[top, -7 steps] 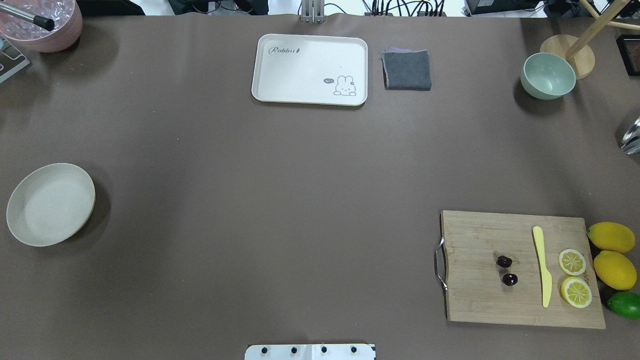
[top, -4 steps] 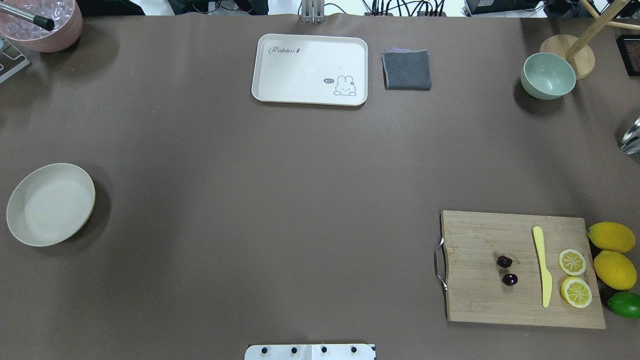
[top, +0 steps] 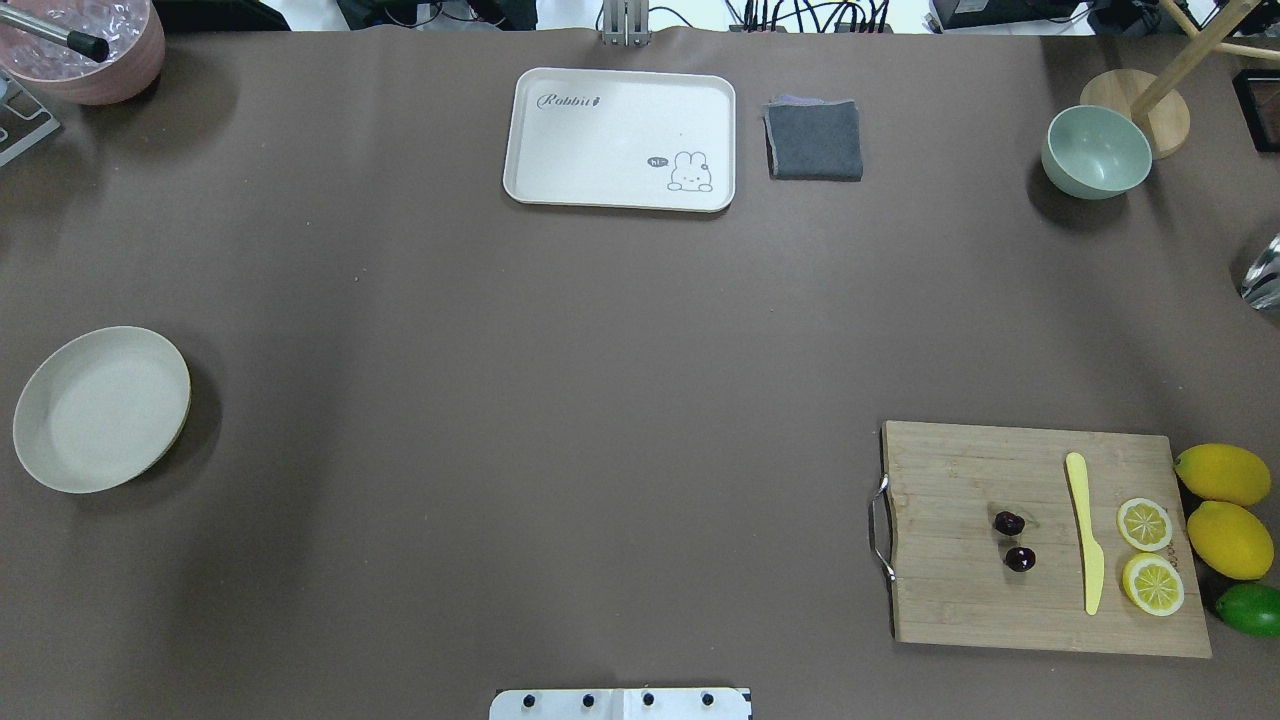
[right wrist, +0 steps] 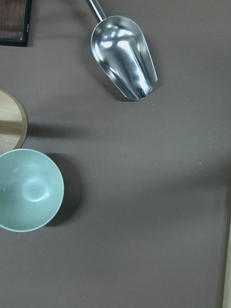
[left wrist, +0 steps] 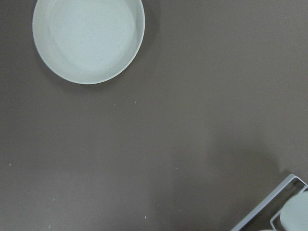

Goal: Place red cherry on plate

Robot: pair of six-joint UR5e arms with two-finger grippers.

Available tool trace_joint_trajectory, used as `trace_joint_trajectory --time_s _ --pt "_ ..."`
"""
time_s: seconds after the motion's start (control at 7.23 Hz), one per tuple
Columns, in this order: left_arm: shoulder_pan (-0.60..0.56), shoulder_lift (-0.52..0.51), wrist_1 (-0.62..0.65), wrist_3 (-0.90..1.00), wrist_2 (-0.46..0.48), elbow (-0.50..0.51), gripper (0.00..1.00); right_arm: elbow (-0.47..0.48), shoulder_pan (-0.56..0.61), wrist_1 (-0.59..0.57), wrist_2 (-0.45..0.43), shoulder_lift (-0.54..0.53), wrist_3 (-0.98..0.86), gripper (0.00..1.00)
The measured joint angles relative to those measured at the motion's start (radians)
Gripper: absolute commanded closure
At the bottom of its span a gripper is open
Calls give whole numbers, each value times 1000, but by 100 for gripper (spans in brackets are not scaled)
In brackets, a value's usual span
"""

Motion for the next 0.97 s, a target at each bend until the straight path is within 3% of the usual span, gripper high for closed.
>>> trace_joint_trajectory --time_s 0.28,0.97 --pt "127 35 -198 -107 6 62 2 5 1 0 0 -6 -1 0" --pt "304 -20 -434 -186 19 174 2 -4 1 5 -2 -3 -2 0"
